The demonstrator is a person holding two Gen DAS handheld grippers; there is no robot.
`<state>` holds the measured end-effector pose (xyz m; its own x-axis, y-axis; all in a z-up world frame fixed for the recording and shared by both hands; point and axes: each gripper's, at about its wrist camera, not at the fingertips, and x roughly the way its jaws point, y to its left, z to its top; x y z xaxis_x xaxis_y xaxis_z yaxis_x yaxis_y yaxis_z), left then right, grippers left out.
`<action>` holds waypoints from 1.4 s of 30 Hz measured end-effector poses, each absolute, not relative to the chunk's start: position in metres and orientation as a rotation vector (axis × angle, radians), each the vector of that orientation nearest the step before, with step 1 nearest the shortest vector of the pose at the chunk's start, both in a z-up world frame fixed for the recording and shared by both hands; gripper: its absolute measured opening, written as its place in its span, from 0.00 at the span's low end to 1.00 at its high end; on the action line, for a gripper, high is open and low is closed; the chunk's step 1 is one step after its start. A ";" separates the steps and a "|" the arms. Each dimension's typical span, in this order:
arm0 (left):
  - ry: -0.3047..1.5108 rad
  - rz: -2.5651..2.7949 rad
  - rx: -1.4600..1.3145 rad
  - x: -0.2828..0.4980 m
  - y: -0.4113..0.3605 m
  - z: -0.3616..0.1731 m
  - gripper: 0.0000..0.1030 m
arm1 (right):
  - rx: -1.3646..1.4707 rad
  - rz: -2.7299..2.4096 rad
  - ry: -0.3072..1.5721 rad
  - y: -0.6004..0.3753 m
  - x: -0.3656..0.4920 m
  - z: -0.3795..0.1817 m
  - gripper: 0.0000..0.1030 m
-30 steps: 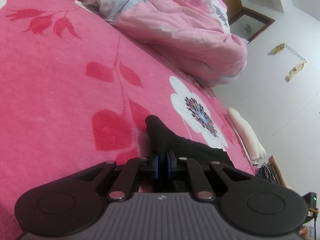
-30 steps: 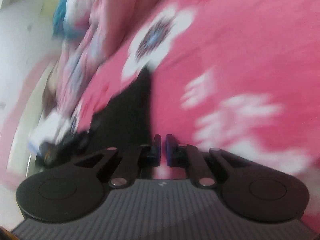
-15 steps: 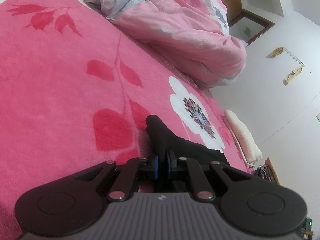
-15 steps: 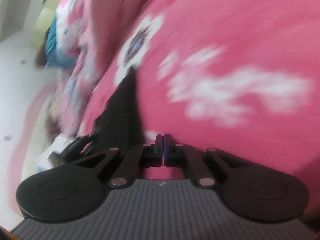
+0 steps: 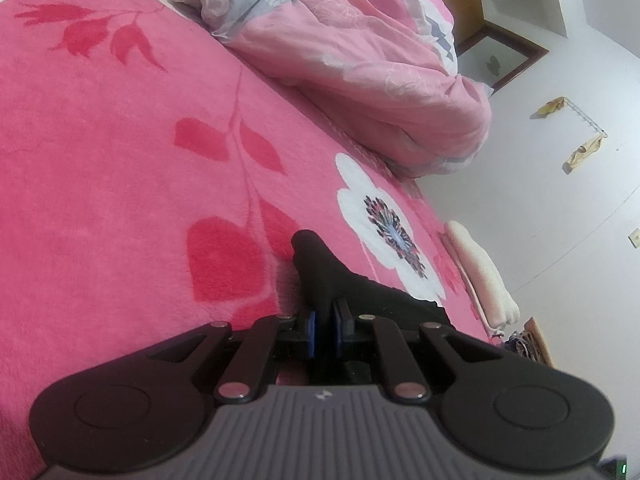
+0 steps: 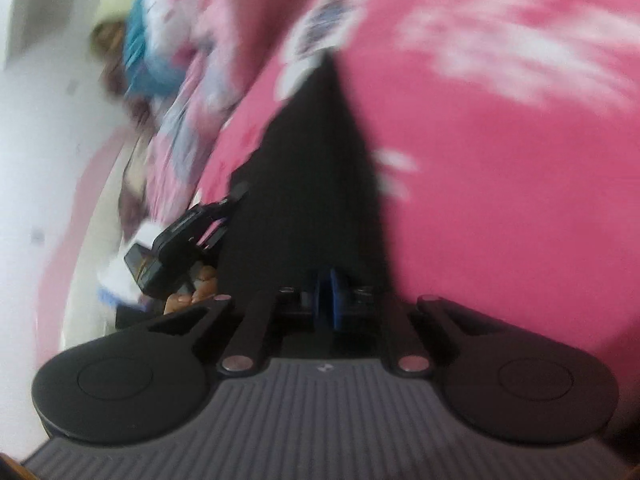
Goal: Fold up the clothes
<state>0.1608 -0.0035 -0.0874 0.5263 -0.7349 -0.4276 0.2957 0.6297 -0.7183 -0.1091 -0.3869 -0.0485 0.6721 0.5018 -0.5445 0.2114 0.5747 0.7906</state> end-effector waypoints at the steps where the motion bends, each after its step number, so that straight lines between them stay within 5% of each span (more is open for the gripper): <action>1: 0.793 -0.667 -0.629 0.161 -0.003 -0.087 0.10 | 1.012 0.172 0.842 -0.394 -0.125 -0.050 0.02; 8: 0.794 -0.670 -0.637 0.161 0.001 -0.086 0.10 | 0.918 0.308 0.777 -0.361 -0.111 -0.014 0.12; 12: 0.792 -0.671 -0.637 0.161 0.002 -0.085 0.10 | 0.900 0.476 0.813 -0.315 -0.060 -0.040 0.14; 18: 0.794 -0.673 -0.643 0.162 0.002 -0.084 0.11 | 0.834 0.555 0.881 -0.305 -0.102 -0.073 0.12; 23: 0.797 -0.671 -0.645 0.162 0.003 -0.082 0.11 | 0.785 0.475 0.819 -0.356 -0.113 -0.031 0.32; 25: 0.798 -0.672 -0.648 0.162 0.004 -0.081 0.11 | 0.794 0.416 0.699 -0.392 -0.094 -0.015 0.54; 28: 0.799 -0.672 -0.653 0.162 0.004 -0.080 0.12 | 0.748 0.326 0.652 -0.435 -0.048 -0.011 0.59; 38: 0.798 -0.685 -0.656 0.163 0.005 -0.076 0.16 | 0.657 0.406 0.814 -0.449 0.078 -0.062 0.63; 42: 0.786 -0.634 -0.579 0.158 -0.006 -0.071 0.12 | 0.576 0.479 0.792 -0.427 0.113 -0.066 0.52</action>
<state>0.1577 -0.0056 -0.0708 0.5452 -0.7036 -0.4558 0.2975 0.6707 -0.6794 0.1126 -0.4270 -0.0660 0.6125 0.5963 -0.5190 -0.1838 0.7460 0.6401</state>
